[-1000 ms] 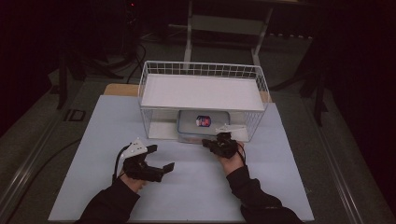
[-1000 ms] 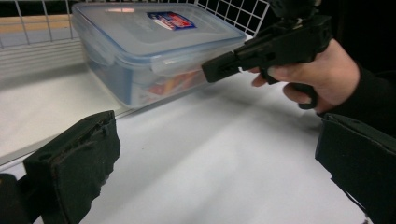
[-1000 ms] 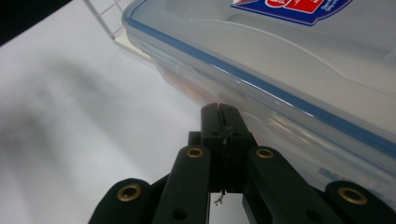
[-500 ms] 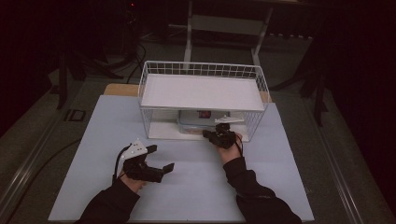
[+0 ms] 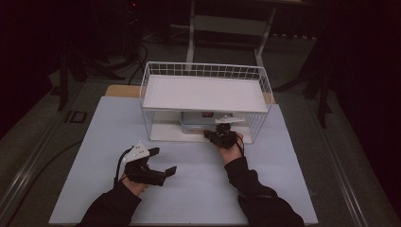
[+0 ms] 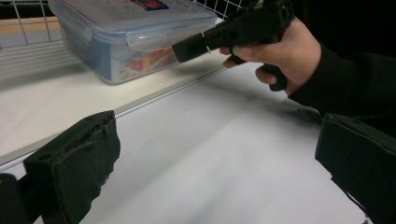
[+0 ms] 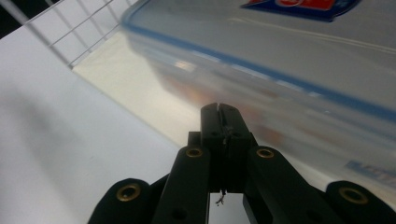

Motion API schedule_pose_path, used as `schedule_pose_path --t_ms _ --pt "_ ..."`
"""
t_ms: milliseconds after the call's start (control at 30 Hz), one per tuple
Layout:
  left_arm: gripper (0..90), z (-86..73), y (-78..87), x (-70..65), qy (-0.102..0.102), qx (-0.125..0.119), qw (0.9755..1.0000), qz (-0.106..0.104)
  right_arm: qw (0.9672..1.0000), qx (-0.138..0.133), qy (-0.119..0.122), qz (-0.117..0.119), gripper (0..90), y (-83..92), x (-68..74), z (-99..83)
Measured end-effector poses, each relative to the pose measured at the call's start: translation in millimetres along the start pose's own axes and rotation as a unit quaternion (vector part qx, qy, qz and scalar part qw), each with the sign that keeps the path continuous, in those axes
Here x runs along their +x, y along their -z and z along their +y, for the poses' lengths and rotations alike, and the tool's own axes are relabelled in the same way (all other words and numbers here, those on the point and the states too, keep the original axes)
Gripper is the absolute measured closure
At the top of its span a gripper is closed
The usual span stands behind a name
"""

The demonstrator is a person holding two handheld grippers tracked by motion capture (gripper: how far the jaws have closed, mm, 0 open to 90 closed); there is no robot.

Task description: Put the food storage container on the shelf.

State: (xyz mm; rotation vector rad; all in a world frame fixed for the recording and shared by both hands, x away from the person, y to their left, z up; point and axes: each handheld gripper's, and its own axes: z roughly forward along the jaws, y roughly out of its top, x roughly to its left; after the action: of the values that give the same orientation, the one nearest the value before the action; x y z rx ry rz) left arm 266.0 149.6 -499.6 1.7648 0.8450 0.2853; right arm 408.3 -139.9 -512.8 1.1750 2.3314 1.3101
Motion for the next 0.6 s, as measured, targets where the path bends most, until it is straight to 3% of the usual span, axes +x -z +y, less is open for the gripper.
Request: schedule_pose_path --t_ms 133,200,267,400,533,600 --pt "0.0 1.5 3.2 -1.6 -0.004 -0.004 1.0 0.0 0.9997 -0.006 -0.01 0.02 82.3 8.7 6.8 -7.4" --pt "0.0 1.9 4.1 -1.9 -0.002 -0.005 1.0 0.0 0.9997 -0.01 0.001 0.021 74.3 15.3 12.4 -9.8" --pt "0.0 2.4 5.1 -2.3 -0.003 -0.007 1.0 -0.001 0.9995 -0.016 0.0 0.026 61.7 22.5 16.0 -11.6" --pt "0.0 2.7 5.2 -3.2 -0.005 -0.008 1.0 -0.003 0.9988 -0.036 0.024 0.02 38.1 35.8 24.2 -13.8" --pt "0.0 2.7 4.6 -4.0 -0.006 -0.007 1.0 -0.003 0.9978 -0.049 0.007 0.043 18.0 46.3 24.4 -15.9" --pt "0.0 2.6 4.5 -4.4 -0.007 -0.007 0.9999 -0.004 0.9968 -0.05 0.006 0.062 13.8 51.1 23.9 -19.3"
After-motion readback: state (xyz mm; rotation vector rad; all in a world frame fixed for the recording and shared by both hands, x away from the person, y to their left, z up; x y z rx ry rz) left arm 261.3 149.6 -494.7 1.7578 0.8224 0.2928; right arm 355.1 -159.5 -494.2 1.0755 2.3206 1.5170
